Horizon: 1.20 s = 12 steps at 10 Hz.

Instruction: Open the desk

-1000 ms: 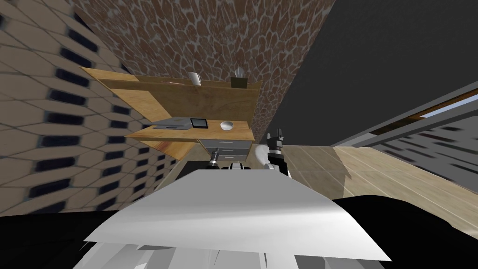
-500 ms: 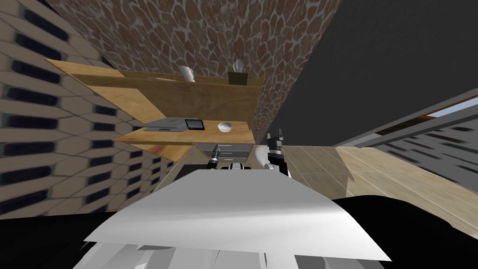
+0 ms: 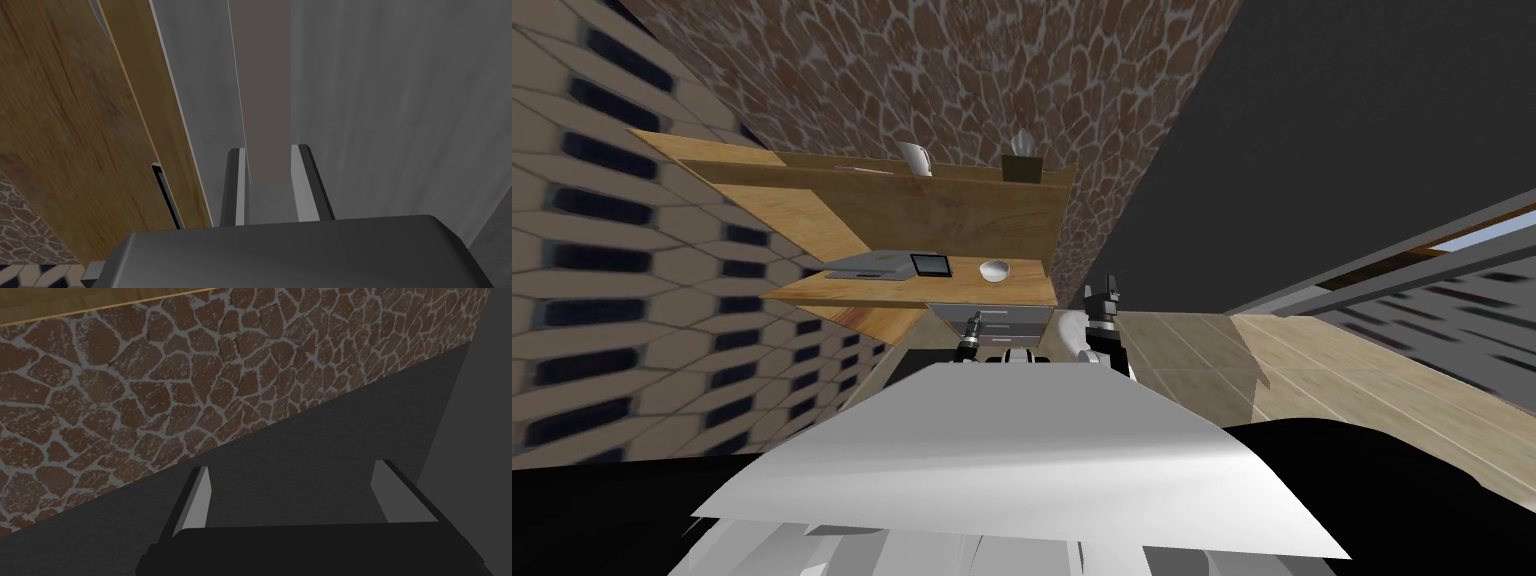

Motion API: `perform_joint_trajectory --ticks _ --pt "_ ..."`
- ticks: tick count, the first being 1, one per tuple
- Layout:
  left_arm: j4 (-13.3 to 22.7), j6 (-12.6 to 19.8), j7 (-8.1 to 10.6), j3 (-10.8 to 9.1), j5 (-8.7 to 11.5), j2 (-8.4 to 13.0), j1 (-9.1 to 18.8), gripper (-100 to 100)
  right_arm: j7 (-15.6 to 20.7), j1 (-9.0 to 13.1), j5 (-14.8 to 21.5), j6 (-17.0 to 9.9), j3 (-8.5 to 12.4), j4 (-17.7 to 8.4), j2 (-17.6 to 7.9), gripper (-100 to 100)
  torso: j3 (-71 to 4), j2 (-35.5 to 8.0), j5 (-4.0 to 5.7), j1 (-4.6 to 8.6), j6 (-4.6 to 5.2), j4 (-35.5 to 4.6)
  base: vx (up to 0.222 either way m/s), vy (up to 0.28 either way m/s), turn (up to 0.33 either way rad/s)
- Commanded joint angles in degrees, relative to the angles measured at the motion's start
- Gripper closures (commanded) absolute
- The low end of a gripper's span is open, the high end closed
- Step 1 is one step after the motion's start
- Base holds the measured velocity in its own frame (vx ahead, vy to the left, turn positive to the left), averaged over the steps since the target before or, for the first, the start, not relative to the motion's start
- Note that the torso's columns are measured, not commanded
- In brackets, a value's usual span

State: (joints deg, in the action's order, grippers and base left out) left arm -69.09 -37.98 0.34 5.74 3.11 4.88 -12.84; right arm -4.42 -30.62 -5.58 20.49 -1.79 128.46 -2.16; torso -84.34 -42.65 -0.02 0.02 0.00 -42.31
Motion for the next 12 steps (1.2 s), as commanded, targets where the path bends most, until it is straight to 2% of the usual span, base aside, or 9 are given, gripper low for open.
perform_joint_trajectory --ticks 1,3,4,6,7,8,9,10,12 --pt "-1.2 0.8 0.14 0.42 -0.1 0.3 -0.9 100 0.0 0.0 0.0 0.0 0.0 0.0 0.0 0 0.0 0.1 0.02 -0.05 -0.03 0.0 -0.177 -0.001 0.019" --pt "-1.3 0.9 0.16 0.52 -0.1 0.3 -1.0 100 0.0 0.0 0.0 0.0 0.0 0.0 0.0 0 -0.2 0.3 0.09 0.06 -0.04 -0.1 -0.140 -0.012 0.017" --pt "1.6 0.7 0.39 0.29 -0.9 -0.3 1.7 100 0.0 0.0 0.0 0.0 0.0 0.0 0.0 0 -0.3 0.6 0.11 0.06 0.01 -0.1 -0.077 0.007 0.111" --pt "5.0 0.3 0.60 0.03 -1.6 -1.0 4.5 100 0.0 0.0 0.0 0.0 0.0 0.0 0.0 0 -0.2 0.4 0.03 -0.07 -0.08 0.1 -0.130 0.006 0.138" --pt "7.2 -0.2 0.81 -0.24 -2.4 -1.7 7.0 100 0.0 0.0 0.0 0.0 0.0 0.0 0.0 0 -0.2 0.4 -0.01 -0.12 -0.05 0.1 -0.094 0.017 0.150" --pt "8.1 -0.2 0.81 -0.24 -2.4 -1.7 7.4 100 0.0 0.0 0.0 0.0 0.0 0.0 0.0 0 -0.3 0.5 0.00 -0.13 -0.06 0.1 -0.077 0.017 0.045" --pt "10.4 -0.6 1.01 -0.50 -3.1 -2.3 10.0 100 0.0 0.0 0.0 0.0 0.0 0.0 0.0 0 -0.3 0.5 -0.01 -0.11 -0.04 0.1 -0.104 0.035 0.134" --pt "11.2 -0.6 1.01 -0.50 -3.1 -2.3 10.2 100 0.0 0.0 0.0 0.0 0.0 0.0 0.0 0 -0.3 0.4 -0.01 -0.17 -0.10 0.1 -0.085 0.018 0.043" --pt "16.2 -1.4 1.42 -1.03 -4.6 -3.7 15.2 100 0.0 0.0 0.0 0.0 0.0 0.0 0.0 0 -0.3 0.5 -0.02 -0.15 -0.08 0.1 -0.125 0.031 0.156"
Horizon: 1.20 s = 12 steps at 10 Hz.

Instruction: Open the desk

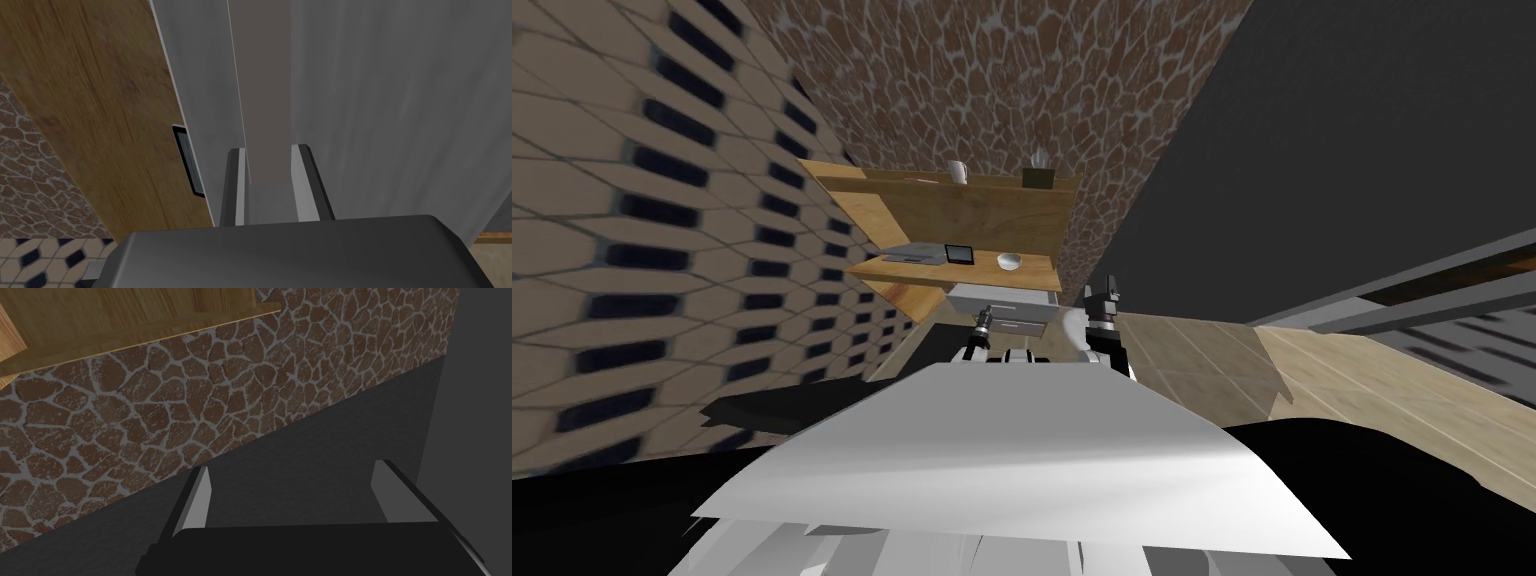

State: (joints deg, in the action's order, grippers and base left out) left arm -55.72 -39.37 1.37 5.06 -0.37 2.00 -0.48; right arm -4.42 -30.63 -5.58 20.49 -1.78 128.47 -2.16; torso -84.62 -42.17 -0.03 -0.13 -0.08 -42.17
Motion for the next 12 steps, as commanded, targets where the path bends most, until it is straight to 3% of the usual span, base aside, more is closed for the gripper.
perform_joint_trajectory --ticks 1,6,7,9,10,11,12 --pt "4.1 0.0 0.40 -0.35 -1.2 -0.8 3.6 100 0.0 0.0 0.0 0.0 0.0 0.0 0.0 0 0.1 -0.2 0.02 -0.10 -0.14 0.0 -0.125 0.022 0.061" --pt "12.6 -1.3 1.01 -1.14 -3.4 -2.8 12.2 100 0.0 0.0 0.0 0.0 0.0 0.0 0.0 0 0.1 -0.3 0.06 0.04 -0.05 -0.1 -0.099 0.023 0.113" --pt "13.4 -1.3 1.01 -1.14 -3.4 -2.8 12.2 100 0.0 0.0 0.0 0.0 0.0 0.0 0.0 0 0.1 -0.2 0.07 0.03 -0.02 -0.2 -0.039 0.026 -0.018" --pt "16.5 -1.7 1.22 -1.40 -4.2 -3.4 15.0 100 0.0 0.0 0.0 0.0 0.0 0.0 0.0 0 0.1 -0.2 0.10 0.12 -0.01 -0.3 -0.065 0.021 0.092" --pt "15.8 -1.4 1.11 -1.37 -4.1 -3.5 14.6 100 0.0 0.0 0.0 0.0 0.0 0.0 0.0 0 0.1 -0.2 0.09 0.15 0.00 -0.2 -0.024 0.004 0.004" --pt "15.5 0.7 1.21 -1.52 -3.9 -3.7 16.4 -100 0.0 0.0 0.0 0.0 0.0 0.0 0.0 0 0.1 -0.1 0.08 0.17 0.04 -0.2 -0.048 0.014 0.033" --pt "15.3 1.8 1.24 -1.61 -3.8 -3.7 17.3 -100 0.0 0.0 0.0 0.0 0.0 0.0 0.0 0 0.1 -0.2 0.06 0.13 0.07 -0.2 -0.078 0.008 0.032"
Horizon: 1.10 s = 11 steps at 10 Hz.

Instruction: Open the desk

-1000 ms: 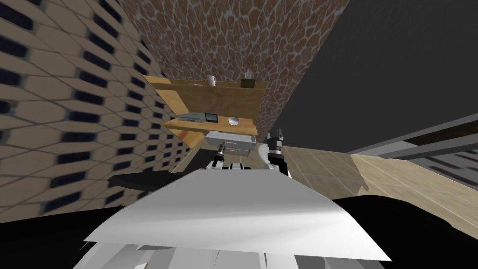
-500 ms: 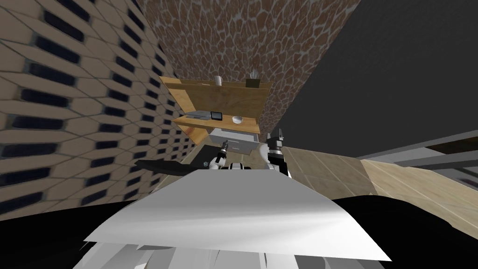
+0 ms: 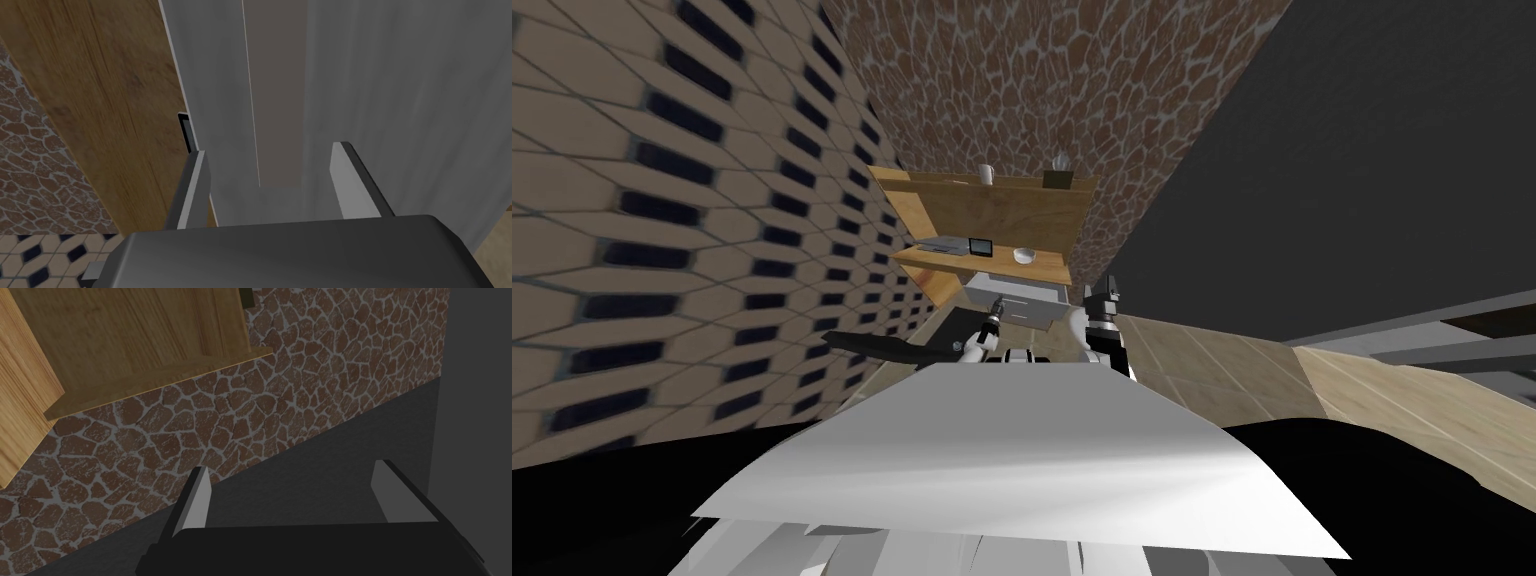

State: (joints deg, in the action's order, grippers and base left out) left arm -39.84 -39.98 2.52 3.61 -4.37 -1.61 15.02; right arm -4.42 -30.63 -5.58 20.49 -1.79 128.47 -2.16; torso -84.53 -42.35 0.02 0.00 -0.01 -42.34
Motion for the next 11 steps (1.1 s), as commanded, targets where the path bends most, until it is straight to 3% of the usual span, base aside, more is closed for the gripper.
perform_joint_trajectory --ticks 1,7,8,9,11 --pt "-0.8 3.5 0.12 -0.25 0.3 -0.2 2.7 -100 0.0 0.0 0.0 0.0 0.0 0.0 0.0 0 0.0 0.0 -0.02 0.01 0.01 0.0 -0.078 0.018 0.022" --pt "-2.2 10.0 0.31 -0.78 0.8 -0.5 8.2 -100 0.0 0.0 0.0 0.0 0.0 0.0 0.0 0 0.0 -0.1 0.01 0.07 0.05 -0.1 -0.054 0.006 0.007" --pt "-0.9 9.0 0.58 -0.85 0.9 -0.1 7.9 -100 0.0 0.0 0.0 0.0 0.0 0.0 0.0 0 0.1 -0.2 0.03 0.13 0.11 -0.2 -0.017 -0.001 0.003" --pt "-0.9 9.4 0.56 -0.89 0.9 -0.1 7.9 0 0.0 0.0 0.0 0.0 0.0 0.0 0.0 0 0.1 -0.2 0.02 0.11 0.07 -0.2 0.000 0.000 0.000" --pt "-0.8 9.5 0.56 -0.92 0.9 0.0 7.8 0 0.0 0.0 0.0 0.0 0.0 0.0 0.0 0 0.0 -0.1 0.00 0.04 0.04 -0.1 0.000 0.000 0.000"
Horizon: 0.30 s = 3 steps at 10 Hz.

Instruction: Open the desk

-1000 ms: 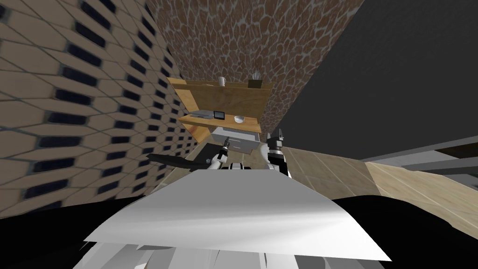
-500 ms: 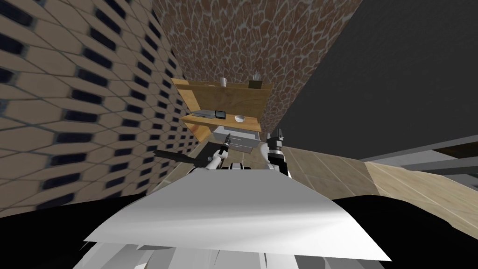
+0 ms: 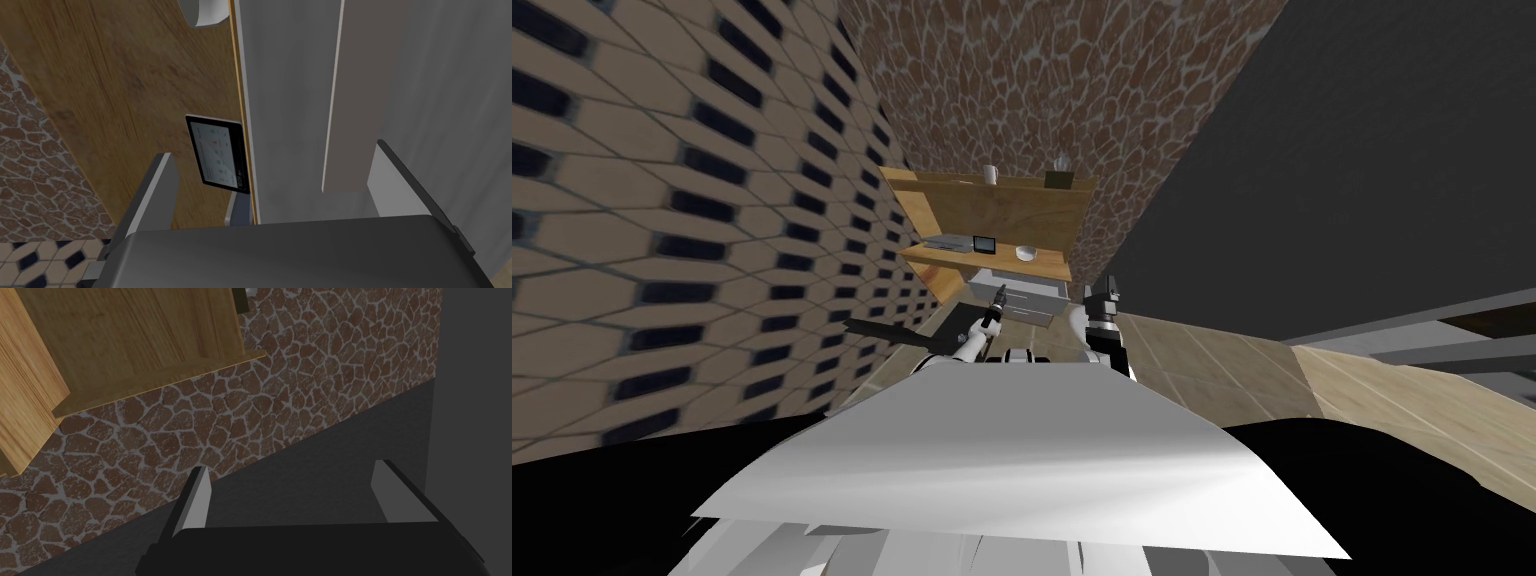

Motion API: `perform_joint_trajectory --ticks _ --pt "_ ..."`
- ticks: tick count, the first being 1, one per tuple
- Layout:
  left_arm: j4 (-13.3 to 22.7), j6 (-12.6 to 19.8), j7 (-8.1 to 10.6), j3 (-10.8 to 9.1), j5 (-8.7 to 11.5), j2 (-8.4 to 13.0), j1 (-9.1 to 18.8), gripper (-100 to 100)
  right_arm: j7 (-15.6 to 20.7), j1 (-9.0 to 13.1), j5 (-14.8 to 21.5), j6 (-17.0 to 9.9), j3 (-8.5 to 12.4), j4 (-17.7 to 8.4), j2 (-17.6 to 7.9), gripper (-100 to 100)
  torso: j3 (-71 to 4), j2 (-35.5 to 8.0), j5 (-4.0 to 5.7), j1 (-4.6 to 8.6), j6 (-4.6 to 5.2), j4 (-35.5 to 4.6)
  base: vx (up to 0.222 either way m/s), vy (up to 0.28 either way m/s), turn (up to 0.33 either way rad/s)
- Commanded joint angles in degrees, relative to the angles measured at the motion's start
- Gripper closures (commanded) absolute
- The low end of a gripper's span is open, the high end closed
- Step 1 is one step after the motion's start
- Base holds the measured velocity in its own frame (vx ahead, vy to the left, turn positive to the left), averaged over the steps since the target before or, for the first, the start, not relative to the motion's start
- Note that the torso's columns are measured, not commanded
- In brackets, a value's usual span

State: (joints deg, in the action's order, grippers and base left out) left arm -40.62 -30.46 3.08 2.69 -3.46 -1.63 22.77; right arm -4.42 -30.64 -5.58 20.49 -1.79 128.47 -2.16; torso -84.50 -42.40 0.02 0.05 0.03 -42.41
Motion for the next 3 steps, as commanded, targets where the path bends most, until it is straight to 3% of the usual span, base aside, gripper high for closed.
perform_joint_trajectory --ticks 1,3 --pt "0.0 0.0 0.00 -0.01 0.0 0.0 0.0 0 0.0 0.0 0.0 0.0 0.0 0.0 0.0 0 0.0 0.0 -0.01 -0.02 -0.01 0.0 0.000 0.000 0.000" --pt "0.1 0.1 0.00 -0.02 0.0 0.0 -0.1 0 0.0 0.0 0.0 0.0 0.0 0.0 0.0 0 0.0 0.1 -0.01 -0.04 -0.02 0.1 0.000 0.000 0.000"
